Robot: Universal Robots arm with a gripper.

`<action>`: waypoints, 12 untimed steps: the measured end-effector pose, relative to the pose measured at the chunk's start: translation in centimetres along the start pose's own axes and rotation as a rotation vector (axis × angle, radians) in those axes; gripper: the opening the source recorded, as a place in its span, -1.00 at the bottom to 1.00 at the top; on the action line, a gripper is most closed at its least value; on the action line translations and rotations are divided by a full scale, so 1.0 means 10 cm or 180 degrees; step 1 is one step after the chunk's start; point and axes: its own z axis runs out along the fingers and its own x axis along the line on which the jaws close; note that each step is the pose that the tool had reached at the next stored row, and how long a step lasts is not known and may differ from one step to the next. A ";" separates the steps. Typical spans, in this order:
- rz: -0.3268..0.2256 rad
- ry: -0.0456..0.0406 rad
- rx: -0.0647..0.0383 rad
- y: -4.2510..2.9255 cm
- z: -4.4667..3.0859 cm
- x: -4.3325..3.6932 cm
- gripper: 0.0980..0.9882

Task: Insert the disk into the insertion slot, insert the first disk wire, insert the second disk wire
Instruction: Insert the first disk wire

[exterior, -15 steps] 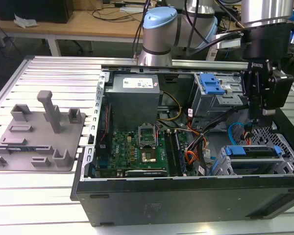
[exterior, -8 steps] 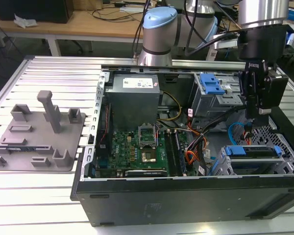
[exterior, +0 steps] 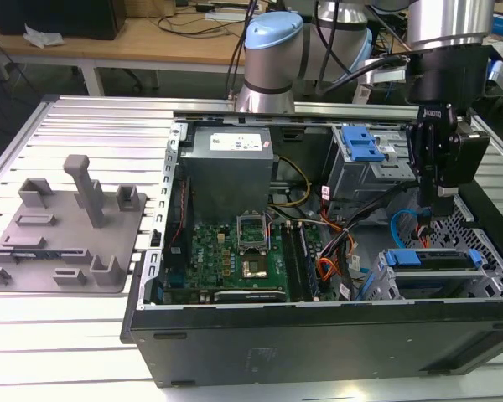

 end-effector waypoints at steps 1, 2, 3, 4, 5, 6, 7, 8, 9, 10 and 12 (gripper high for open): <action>-0.0006 0.0051 0.0007 -0.012 -0.008 -0.015 -0.32; -0.0013 0.0103 0.0013 -0.016 -0.015 -0.030 -0.32; -0.0016 0.0125 0.0016 -0.015 -0.015 -0.040 -0.32; -0.0017 0.0133 0.0018 -0.015 -0.013 -0.048 -0.32; -0.0017 0.0135 0.0018 -0.014 -0.010 -0.053 -0.32; -0.0015 0.0139 0.0017 -0.012 -0.003 -0.058 -0.32; -0.0012 0.0142 0.0015 -0.011 0.000 -0.059 -0.32; -0.0009 0.0144 0.0013 -0.010 0.004 -0.061 -0.32; -0.0002 0.0147 0.0010 -0.009 0.008 -0.063 -0.32; 0.0002 0.0149 0.0007 -0.009 0.010 -0.064 -0.35; 0.0008 0.0151 0.0003 -0.008 0.012 -0.066 -0.67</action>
